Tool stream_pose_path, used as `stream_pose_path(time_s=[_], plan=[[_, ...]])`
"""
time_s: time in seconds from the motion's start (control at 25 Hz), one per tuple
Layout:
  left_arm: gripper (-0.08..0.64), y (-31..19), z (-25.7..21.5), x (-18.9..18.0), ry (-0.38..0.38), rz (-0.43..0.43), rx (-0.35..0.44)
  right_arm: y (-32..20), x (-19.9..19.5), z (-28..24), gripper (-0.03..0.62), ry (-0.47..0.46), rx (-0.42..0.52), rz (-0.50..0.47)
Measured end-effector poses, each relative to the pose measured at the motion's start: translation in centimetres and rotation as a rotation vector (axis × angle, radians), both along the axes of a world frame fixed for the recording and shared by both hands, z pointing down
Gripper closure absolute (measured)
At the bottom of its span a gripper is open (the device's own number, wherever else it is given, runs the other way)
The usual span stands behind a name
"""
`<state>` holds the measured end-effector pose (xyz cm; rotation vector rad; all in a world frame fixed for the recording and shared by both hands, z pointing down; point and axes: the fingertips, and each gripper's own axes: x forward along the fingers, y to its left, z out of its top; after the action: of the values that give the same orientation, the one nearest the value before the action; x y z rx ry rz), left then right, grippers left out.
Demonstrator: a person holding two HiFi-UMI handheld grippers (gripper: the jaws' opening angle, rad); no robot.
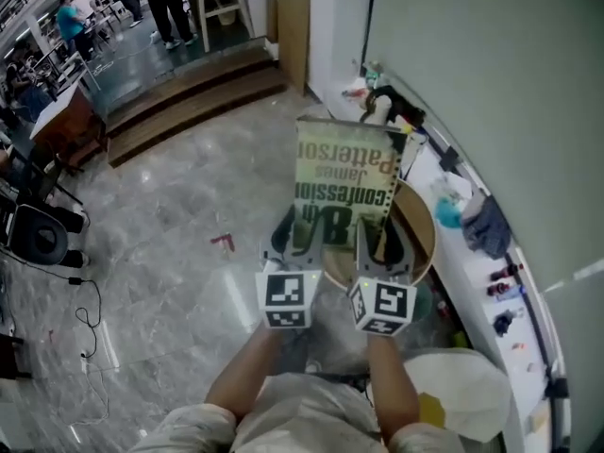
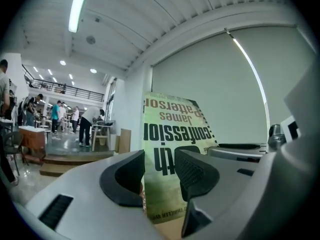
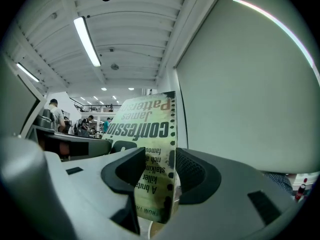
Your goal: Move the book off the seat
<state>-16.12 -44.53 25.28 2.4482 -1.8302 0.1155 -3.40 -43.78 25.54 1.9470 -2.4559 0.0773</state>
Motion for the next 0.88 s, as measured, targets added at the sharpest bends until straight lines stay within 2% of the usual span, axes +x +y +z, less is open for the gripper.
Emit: stream_pose_path(time_s=[0.28, 0.48, 0.68, 0.88], plan=[[0.368, -10.9, 3.1, 2.3, 0.029, 0.098, -0.062, -9.6, 2.2, 2.8, 0.407, 0.029, -0.067, 0.104], [0.368, -17.5, 6.6, 3.7, 0.04, 0.165, -0.135, -15.4, 3.4, 5.8, 0.407, 0.046, -0.138, 0.166], [0.368, -21.7, 11.2, 5.2, 0.025, 0.215, -0.219, -19.0, 4.7, 10.4, 0.407, 0.039, -0.223, 0.216], [0.368, -23.2, 18.6, 6.7, -0.008, 0.227, -0.333, -20.3, 6.2, 17.8, 0.407, 0.008, -0.344, 0.225]])
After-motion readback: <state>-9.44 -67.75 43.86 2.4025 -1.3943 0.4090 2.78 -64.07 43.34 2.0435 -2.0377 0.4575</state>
